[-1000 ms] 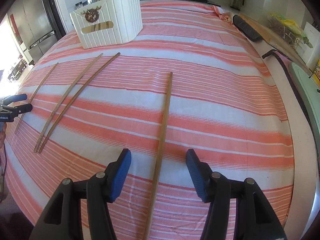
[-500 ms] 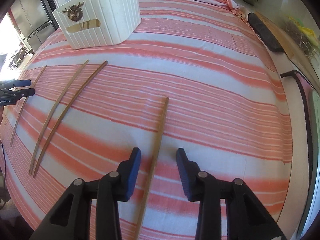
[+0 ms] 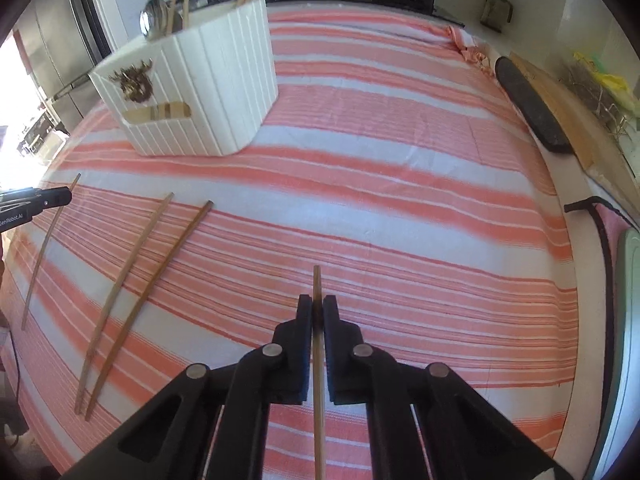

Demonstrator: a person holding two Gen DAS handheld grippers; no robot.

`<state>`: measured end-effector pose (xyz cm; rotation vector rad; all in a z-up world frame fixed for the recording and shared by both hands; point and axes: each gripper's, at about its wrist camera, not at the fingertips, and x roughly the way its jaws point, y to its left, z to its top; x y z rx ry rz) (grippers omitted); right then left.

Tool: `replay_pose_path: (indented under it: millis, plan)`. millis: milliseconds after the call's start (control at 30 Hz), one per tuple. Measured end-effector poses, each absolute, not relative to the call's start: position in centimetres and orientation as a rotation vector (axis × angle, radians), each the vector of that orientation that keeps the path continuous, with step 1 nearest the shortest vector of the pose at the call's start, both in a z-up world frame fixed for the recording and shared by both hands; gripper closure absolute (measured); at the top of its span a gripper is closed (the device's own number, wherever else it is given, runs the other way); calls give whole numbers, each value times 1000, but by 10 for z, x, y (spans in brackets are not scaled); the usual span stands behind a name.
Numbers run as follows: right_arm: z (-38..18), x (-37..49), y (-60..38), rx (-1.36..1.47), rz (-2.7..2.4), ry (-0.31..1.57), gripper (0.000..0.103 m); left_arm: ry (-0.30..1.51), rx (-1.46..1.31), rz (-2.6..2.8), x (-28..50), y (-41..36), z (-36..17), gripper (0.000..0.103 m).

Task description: Organize utensils

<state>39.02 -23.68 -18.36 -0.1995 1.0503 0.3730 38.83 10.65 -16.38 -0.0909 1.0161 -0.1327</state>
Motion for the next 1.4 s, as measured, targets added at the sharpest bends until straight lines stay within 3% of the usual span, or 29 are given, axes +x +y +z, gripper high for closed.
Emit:
replay_pose_path:
  millis: [300, 600, 1100, 1400]
  plan:
    - [-78, 307, -253, -151, 463, 741, 97, 748, -118, -203, 319, 106, -66, 99]
    - [-25, 273, -257, -118, 489, 560, 97, 637, -149, -229, 283, 107, -30, 99]
    - [11, 292, -244, -123, 494, 475, 97, 577, -144, -267, 279, 106, 13, 99]
    - [47, 331, -230, -120, 506, 415, 97, 413, -148, -253, 321, 105, 92, 99]
